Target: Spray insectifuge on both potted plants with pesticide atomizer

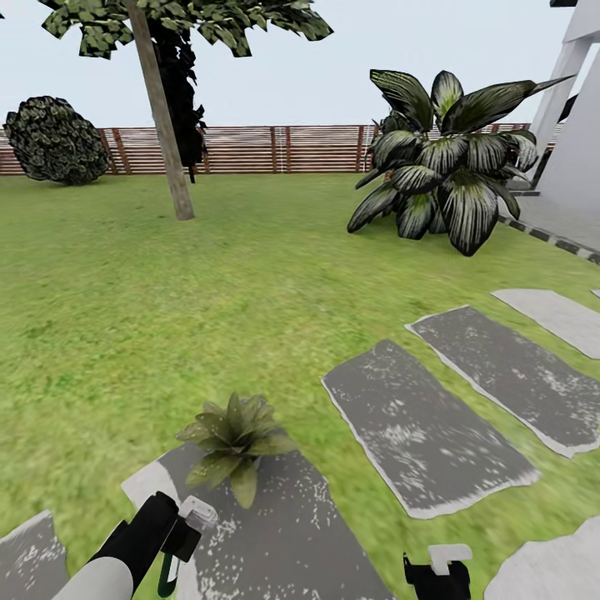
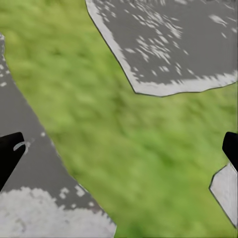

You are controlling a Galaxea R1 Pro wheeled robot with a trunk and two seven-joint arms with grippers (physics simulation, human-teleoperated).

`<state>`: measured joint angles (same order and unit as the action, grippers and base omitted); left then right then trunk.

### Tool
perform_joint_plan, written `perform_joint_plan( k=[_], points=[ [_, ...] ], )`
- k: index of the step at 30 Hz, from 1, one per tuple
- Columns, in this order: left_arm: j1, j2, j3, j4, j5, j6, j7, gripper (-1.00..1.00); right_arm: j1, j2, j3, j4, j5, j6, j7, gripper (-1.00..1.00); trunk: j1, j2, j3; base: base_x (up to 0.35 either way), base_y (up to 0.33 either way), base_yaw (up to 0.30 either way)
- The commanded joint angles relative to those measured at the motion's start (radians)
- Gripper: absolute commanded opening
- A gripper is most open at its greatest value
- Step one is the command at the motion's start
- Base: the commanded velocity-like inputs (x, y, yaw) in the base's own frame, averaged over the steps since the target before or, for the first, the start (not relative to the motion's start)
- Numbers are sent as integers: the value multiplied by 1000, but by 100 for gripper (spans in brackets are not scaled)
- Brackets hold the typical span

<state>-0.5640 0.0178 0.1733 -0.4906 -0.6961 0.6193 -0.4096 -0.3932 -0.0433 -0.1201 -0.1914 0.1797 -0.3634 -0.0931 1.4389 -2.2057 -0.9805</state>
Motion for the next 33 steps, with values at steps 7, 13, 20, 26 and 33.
perform_joint_plan(
  k=[7, 13, 20, 26, 33],
  points=[
    [0, -1, 6, 1, -11, 2, -9, -100, -1, 1, -7, 1, 11, -3, -3, 100, 0, 0, -1, 90, -190, 50],
    [0, -1, 6, -1, -11, 2, -9, -100, -1, 2, -7, 1, 11, -4, -3, 100, 0, 0, -1, -203, -205, 262],
    [0, -5, 6, -2, -11, 0, -8, -100, -1, 1, -7, 1, 11, -3, -2, 100, 0, 0, -1, -80, -243, 176],
    [-1, -9, 6, -2, -11, 0, -8, -100, -1, 1, -7, 1, 11, -4, -3, 100, 0, 0, -1, -1, -270, 20],
    [-8, 7, 2, -2, -11, 4, -34, -100, 0, 3, -7, 2, 11, -4, -2, 100, 0, 0, -1, 0, -86, 118]
  ],
)
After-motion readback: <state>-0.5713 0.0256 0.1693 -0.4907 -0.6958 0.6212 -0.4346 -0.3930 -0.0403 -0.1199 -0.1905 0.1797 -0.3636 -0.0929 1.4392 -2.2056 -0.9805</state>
